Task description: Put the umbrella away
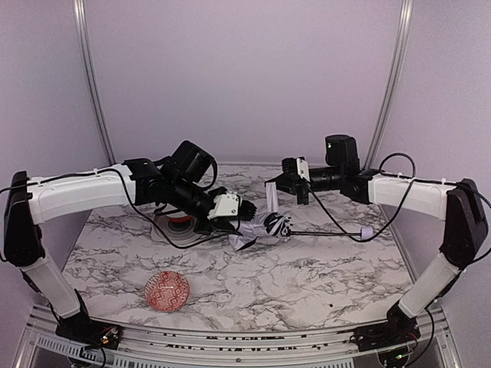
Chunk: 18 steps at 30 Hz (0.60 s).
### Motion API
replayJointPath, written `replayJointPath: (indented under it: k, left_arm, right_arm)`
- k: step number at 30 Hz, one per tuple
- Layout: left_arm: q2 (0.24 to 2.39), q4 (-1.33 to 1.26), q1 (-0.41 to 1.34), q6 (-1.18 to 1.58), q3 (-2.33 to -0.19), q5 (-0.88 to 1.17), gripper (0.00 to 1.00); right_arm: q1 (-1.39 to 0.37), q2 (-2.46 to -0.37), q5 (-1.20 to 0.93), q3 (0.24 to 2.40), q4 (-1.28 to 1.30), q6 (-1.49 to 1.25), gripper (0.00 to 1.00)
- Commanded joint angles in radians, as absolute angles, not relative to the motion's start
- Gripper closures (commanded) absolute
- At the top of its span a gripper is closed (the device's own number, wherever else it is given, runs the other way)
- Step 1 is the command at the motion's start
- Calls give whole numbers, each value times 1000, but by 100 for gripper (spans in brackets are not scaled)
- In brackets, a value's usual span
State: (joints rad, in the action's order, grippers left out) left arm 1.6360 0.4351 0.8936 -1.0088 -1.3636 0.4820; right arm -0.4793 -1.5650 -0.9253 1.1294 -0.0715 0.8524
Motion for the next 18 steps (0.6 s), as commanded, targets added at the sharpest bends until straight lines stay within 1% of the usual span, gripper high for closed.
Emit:
replayJointPath:
  k: [1,4,6,10,12,15,18]
  left_arm:
    - [1728,767,991,-1070,-1381,543,100]
    - [1722,740,999,-1041,-1411,514,100]
    - [1700,682,998,-995,-1416,474,100]
    - [1620,442,980,-864,-1365,338,100]
    - [1585,359,971,-852,-1325,322,100]
    - [1586,354,977,-875,-1318,358,100]
    - [1598,342,992,-892,-1323,297,100]
  right_arm:
    - [-481,-1636,-722,1157,-381,735,100]
    - [-481,-1710,-689,1138,-432,730,100]
    - [-481,-1743,-717,1136,-446,717,100]
    - [-481,-1764,-801,1125,-451,659,100]
    - [-482,-1772,-858,1110,-475,628,100]
    - [-487,-1818,-953,1144,-492,567,100]
    - [-496,-1849,-1060,1210,-399,554,100]
